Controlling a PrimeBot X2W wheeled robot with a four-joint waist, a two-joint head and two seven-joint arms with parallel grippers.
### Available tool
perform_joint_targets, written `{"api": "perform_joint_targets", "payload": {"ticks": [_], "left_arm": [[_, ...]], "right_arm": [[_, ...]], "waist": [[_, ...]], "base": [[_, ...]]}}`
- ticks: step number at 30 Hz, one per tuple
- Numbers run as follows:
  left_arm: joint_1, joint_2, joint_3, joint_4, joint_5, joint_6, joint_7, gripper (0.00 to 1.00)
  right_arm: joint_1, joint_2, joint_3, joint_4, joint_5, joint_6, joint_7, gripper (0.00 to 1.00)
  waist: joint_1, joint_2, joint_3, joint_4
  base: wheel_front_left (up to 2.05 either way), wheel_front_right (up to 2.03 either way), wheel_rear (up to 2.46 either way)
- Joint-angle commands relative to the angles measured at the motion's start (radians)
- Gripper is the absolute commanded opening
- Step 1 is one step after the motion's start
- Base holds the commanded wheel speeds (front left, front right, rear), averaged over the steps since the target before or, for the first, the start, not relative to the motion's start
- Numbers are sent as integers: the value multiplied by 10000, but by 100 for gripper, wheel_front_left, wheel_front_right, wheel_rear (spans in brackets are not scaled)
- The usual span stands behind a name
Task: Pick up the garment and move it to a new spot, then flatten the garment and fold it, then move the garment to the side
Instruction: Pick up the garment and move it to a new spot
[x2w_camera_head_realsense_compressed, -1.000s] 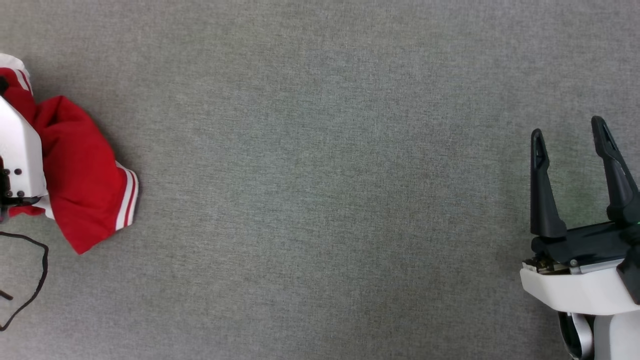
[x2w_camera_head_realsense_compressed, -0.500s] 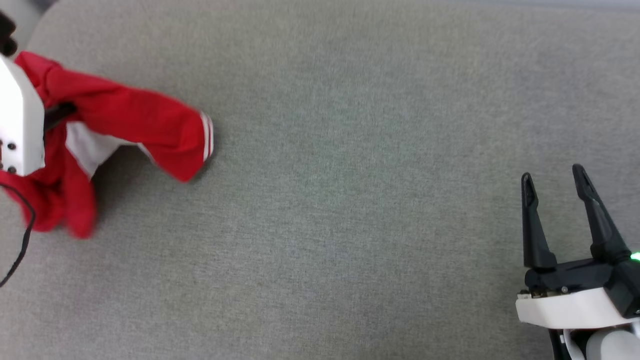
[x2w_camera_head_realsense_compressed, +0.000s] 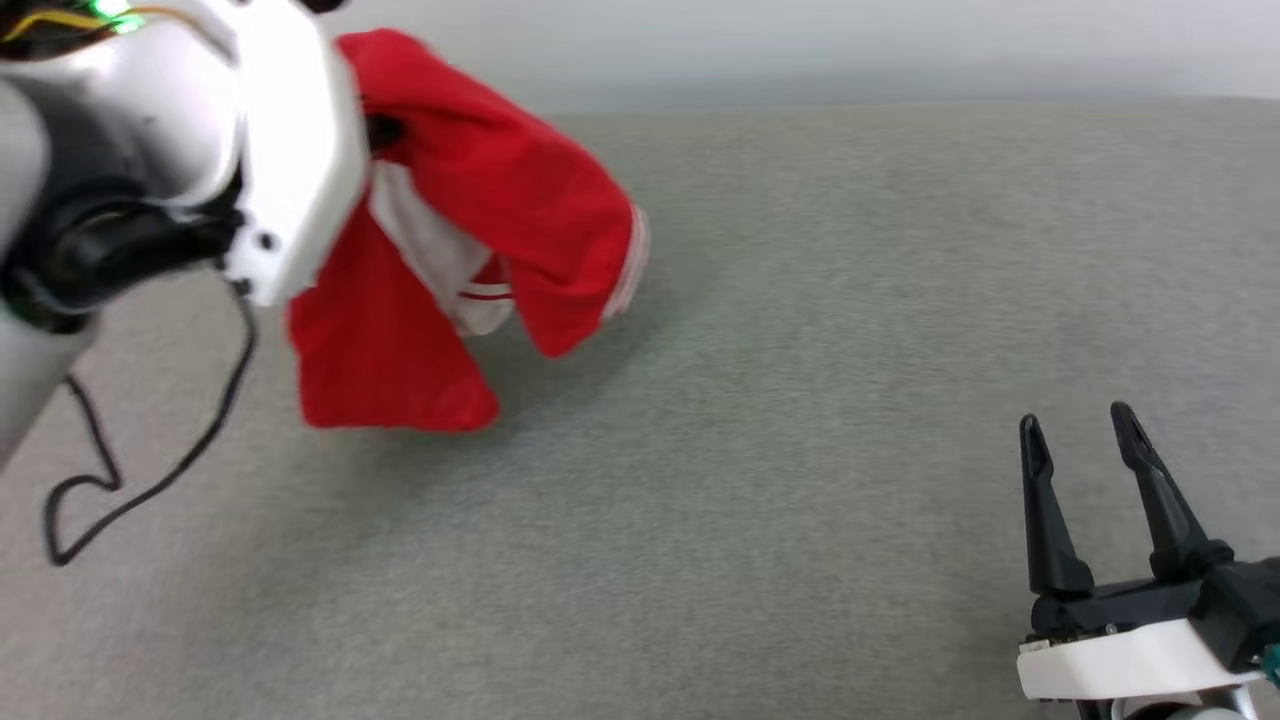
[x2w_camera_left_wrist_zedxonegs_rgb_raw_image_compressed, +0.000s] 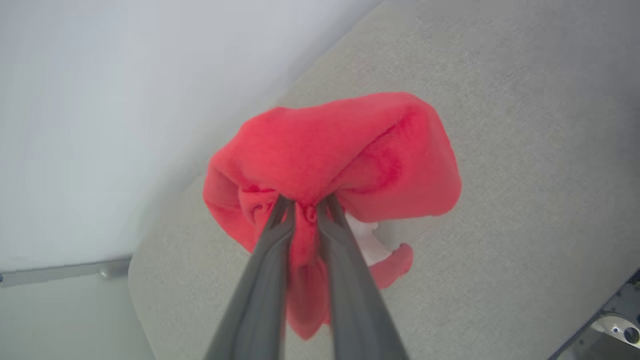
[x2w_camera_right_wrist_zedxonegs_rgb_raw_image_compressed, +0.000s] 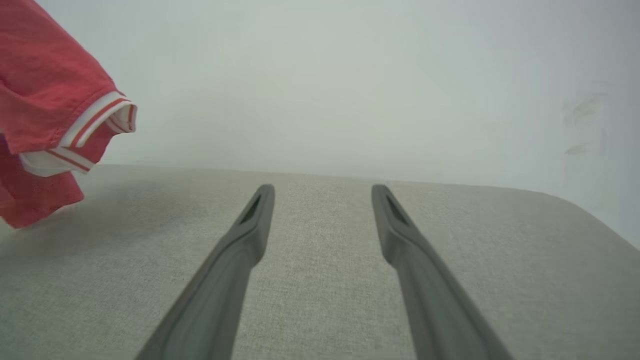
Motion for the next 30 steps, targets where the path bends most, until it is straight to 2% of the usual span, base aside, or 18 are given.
{"api": "perform_joint_targets", "payload": {"ticks": [1,7,13,18,24,30], "left_arm": [[-318,-240,-225,-94,-67,25,60,0],[-1080,-1047,-1075,-217,-288,24,52,0],[-1316,-1525,-2104,105,-502,25,-181,0],[-949,-1488,-3104,489,-589,25,-503,0],[-218,-1323,-4320,1182,-712,24,-1071,0],[694,-1421,-4822,1649,-807,23,-1308,0]], "right_arm": [[122,-5,1,40,64,-7,-22,100],[252,-2,6,122,208,-7,-22,100],[134,-2,-61,39,355,-7,-20,100],[-96,-3,-63,-70,405,-5,-20,100],[-400,-1,-93,-145,386,-5,-20,100],[-632,-3,-46,-135,282,-5,-20,100]], "waist": [[0,-1,-340,-688],[0,-1,-367,-1504],[0,-1,58,-2155],[0,-1,676,-2407],[0,-1,1310,-2394],[0,-1,1547,-2233]], "base": [[0,0,0],[0,0,0],[0,0,0],[0,0,0],[0,0,0],[0,0,0]]}}
